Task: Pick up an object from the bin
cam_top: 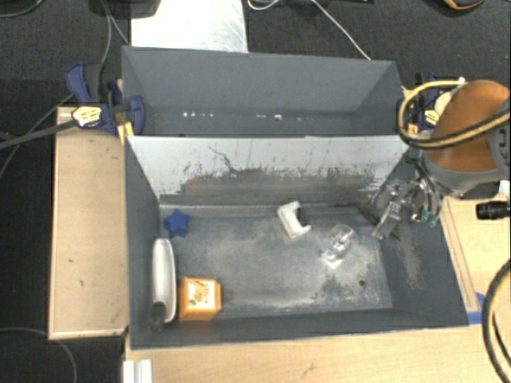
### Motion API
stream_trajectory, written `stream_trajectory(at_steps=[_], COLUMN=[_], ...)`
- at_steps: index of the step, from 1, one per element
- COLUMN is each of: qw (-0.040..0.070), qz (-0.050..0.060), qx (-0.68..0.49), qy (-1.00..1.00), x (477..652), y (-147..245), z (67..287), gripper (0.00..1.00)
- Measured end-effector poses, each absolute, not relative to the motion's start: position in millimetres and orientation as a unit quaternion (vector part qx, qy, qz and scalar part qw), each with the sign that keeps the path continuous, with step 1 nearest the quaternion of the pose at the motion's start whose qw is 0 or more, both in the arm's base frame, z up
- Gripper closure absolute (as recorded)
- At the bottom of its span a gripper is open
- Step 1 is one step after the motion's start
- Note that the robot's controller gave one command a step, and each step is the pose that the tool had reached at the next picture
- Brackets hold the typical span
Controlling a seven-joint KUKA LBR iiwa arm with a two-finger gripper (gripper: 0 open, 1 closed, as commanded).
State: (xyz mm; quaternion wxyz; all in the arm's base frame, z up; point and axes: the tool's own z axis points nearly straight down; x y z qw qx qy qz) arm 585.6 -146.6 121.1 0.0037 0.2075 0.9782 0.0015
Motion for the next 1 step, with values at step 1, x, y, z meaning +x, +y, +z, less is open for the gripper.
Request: stream_trajectory(at_steps=[1], qw=[0.007], qz=[0.001], qx=[0.207], qy=[0.978], x=[587.1], y=[-147.0], z=[138.4], gripper=[1.00])
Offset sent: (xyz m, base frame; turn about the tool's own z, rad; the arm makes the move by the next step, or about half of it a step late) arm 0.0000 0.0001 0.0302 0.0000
